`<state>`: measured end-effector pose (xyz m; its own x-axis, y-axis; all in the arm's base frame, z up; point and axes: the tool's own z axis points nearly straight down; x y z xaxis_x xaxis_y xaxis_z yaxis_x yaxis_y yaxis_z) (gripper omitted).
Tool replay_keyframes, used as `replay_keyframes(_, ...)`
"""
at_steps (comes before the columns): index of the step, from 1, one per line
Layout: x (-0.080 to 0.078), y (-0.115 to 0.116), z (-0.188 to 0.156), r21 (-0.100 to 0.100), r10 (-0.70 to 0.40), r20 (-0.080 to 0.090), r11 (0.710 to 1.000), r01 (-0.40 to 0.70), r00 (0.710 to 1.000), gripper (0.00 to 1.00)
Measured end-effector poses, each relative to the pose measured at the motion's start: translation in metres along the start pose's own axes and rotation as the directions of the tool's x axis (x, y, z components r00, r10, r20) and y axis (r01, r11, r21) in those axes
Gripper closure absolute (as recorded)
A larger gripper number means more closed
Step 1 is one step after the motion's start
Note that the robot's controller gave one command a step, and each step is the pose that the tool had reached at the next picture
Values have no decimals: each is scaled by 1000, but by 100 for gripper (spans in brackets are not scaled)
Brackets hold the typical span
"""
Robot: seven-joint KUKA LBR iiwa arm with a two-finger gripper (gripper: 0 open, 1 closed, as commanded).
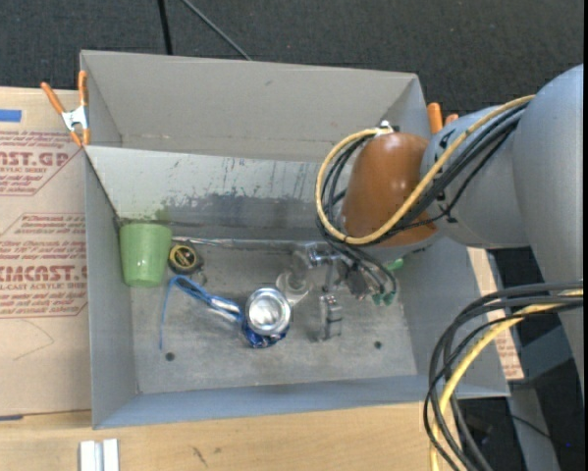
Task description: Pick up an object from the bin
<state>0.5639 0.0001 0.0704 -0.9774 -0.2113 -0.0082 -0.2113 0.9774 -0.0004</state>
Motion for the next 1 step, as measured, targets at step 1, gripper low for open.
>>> replay_keyframes(1, -1, 1, 0, 0, 0, 2, 1000, 0, 1000, 0)
